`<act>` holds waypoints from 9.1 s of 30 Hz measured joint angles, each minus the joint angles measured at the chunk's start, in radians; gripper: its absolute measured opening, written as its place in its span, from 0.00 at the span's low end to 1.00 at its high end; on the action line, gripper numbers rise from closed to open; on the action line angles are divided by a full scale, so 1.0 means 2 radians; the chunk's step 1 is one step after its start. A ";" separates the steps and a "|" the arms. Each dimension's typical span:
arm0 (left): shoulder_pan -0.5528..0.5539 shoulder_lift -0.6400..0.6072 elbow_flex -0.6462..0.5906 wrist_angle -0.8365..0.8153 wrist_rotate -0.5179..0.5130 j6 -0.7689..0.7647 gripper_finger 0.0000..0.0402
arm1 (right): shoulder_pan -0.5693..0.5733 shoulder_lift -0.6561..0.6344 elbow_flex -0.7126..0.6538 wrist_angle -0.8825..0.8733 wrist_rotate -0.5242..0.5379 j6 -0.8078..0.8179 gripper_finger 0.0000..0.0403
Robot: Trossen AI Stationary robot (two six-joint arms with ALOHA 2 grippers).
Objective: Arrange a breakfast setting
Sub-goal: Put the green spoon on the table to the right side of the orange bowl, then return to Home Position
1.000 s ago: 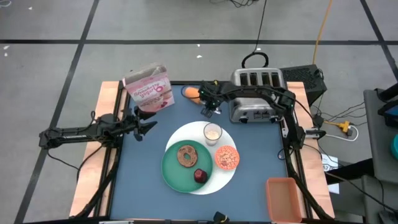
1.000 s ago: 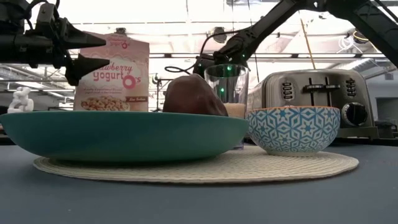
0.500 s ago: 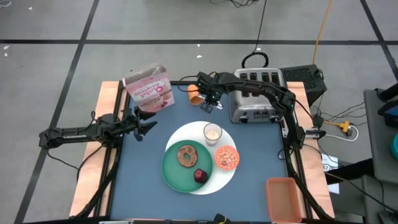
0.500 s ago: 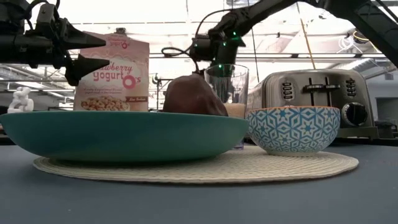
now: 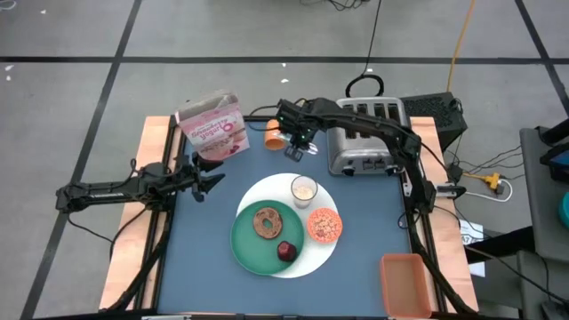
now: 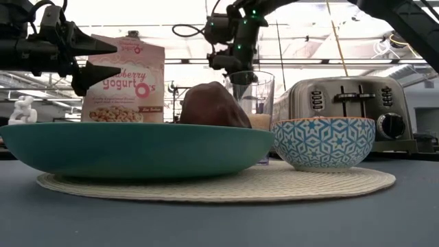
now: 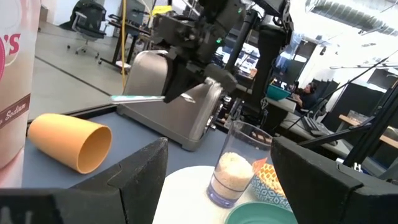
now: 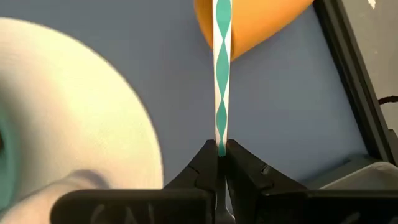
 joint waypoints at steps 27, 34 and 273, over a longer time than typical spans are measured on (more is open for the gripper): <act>0.000 0.000 0.000 -0.003 0.000 -0.006 0.71 | 0.214 -0.129 0.019 -0.066 0.155 -0.053 0.03; 0.000 0.000 0.000 -0.003 0.000 -0.006 0.71 | 0.283 -0.159 -0.031 -0.085 0.154 -0.012 0.03; 0.000 0.000 0.000 -0.104 0.033 0.132 0.32 | 0.239 -1.021 -0.961 0.603 0.039 -0.077 0.00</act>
